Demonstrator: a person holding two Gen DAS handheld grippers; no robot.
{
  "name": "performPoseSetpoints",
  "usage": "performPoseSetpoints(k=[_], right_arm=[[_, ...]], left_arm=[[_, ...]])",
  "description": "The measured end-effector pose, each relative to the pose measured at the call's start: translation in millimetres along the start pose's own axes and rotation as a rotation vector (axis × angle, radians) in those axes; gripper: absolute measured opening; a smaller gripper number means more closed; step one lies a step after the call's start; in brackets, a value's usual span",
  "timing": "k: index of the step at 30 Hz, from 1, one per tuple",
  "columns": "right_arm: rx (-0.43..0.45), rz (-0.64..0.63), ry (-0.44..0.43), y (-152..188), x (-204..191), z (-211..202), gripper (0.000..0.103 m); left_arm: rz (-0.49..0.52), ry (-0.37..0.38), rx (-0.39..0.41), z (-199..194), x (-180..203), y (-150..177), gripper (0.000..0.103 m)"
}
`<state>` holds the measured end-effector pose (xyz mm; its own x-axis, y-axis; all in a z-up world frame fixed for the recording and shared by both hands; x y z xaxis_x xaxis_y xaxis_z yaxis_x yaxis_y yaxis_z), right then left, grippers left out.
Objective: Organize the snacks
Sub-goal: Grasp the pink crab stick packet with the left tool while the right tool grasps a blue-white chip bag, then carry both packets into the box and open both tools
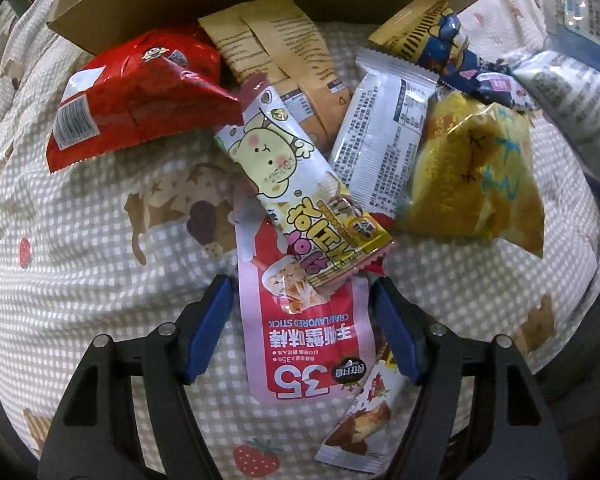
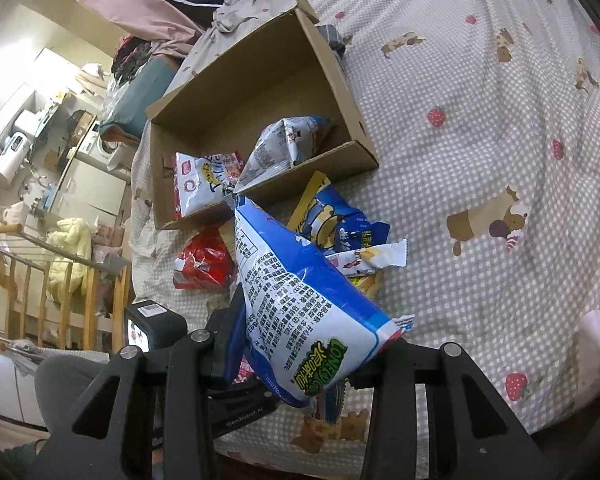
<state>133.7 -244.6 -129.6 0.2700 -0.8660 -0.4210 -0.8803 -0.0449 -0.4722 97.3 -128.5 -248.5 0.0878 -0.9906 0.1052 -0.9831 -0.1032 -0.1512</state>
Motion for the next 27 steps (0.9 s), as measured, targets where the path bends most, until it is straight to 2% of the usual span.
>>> performPoseSetpoints(k=[3,7,14,17,23,27], right_arm=[[-0.002,-0.015,0.01,-0.1,-2.6,1.9,0.04],[-0.004,-0.013,0.022,0.4,0.5,2.9,0.04],[-0.009,0.0,0.025,0.6,3.5,4.4,0.041],[-0.007,-0.005,0.015,-0.5,0.4,5.0,0.041],[-0.011,-0.025,0.003,-1.1,-9.2,6.5,0.041],[-0.008,-0.031,-0.003,-1.2,-12.5,5.6,0.041]], left_arm=[[-0.019,0.011,-0.004,-2.3,-2.1,-1.7,0.053],[-0.047,0.043,-0.012,-9.1,-3.9,1.6,0.053],[-0.115,0.043,-0.025,-24.4,-29.4,10.4,0.053],[-0.143,0.03,0.014,-39.9,-43.3,8.3,0.053],[-0.174,0.026,0.101,-70.8,-44.6,22.8,0.053],[-0.199,0.034,0.198,-100.6,-52.4,14.5,0.053]])
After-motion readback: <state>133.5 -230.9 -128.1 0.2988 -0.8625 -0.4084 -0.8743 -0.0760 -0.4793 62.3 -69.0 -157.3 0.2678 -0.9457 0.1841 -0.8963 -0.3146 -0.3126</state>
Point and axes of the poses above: each gripper's, at about its wrist camera, not at the fingertips, and z roughly the way its jaws point, x to its right, y to its underside, the point moved 10 cm from there along z, roughly the way its jaws point, and after that the axes turned 15 degrees about -z, right-handed, at the moved point
